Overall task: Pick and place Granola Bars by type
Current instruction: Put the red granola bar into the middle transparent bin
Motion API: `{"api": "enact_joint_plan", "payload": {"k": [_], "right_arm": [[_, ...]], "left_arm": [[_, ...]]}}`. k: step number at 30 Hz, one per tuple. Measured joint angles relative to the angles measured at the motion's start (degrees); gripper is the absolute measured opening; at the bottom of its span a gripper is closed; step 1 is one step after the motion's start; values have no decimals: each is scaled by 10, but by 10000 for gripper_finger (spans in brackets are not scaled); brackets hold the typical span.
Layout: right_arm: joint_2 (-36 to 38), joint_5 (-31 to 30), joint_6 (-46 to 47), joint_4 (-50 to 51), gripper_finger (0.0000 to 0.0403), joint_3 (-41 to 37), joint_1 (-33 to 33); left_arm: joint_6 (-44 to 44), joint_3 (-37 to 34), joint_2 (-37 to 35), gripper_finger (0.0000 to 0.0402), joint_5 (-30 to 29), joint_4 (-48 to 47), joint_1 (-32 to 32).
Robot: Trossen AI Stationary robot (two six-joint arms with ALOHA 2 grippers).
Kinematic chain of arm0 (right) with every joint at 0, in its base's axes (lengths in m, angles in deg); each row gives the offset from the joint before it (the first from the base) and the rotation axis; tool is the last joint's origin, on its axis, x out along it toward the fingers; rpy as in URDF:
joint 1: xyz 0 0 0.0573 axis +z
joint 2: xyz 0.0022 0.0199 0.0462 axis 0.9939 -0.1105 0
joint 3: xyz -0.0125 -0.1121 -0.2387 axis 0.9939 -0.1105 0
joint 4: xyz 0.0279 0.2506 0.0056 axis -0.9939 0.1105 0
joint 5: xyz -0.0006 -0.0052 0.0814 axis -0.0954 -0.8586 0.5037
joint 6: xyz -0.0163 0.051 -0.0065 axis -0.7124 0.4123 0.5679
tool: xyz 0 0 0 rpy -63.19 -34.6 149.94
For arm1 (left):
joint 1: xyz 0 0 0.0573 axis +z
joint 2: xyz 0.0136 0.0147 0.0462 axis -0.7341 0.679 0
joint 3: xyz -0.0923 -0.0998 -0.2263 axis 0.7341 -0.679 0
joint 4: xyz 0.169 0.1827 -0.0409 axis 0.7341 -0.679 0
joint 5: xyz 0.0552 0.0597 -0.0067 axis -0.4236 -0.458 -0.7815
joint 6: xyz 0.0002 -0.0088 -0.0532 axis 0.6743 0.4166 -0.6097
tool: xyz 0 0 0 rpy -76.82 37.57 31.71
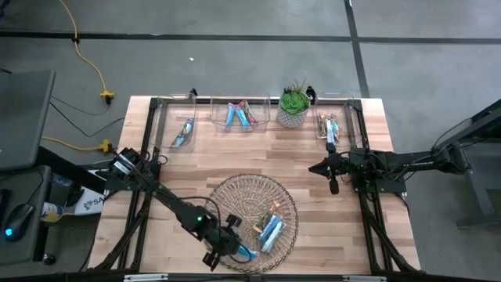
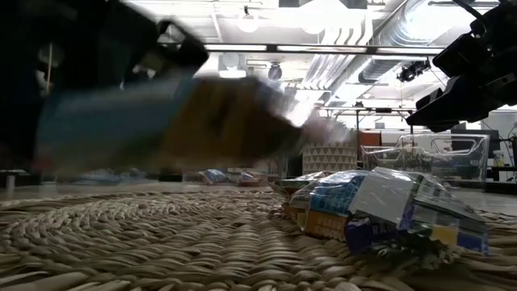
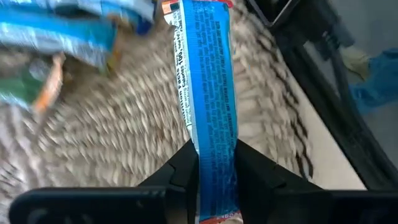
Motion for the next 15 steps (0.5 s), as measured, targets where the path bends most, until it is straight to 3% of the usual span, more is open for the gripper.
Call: {"api": "enact_joint_plan", "payload": {"k": [8, 15], "right_arm": [[0, 0, 0, 0, 12, 0, 0], [0, 0, 0, 0, 12, 0, 0]], "left_arm": [[73, 107, 0, 74, -11, -86, 0], [108, 190, 0, 74, -2, -97, 25]]}}
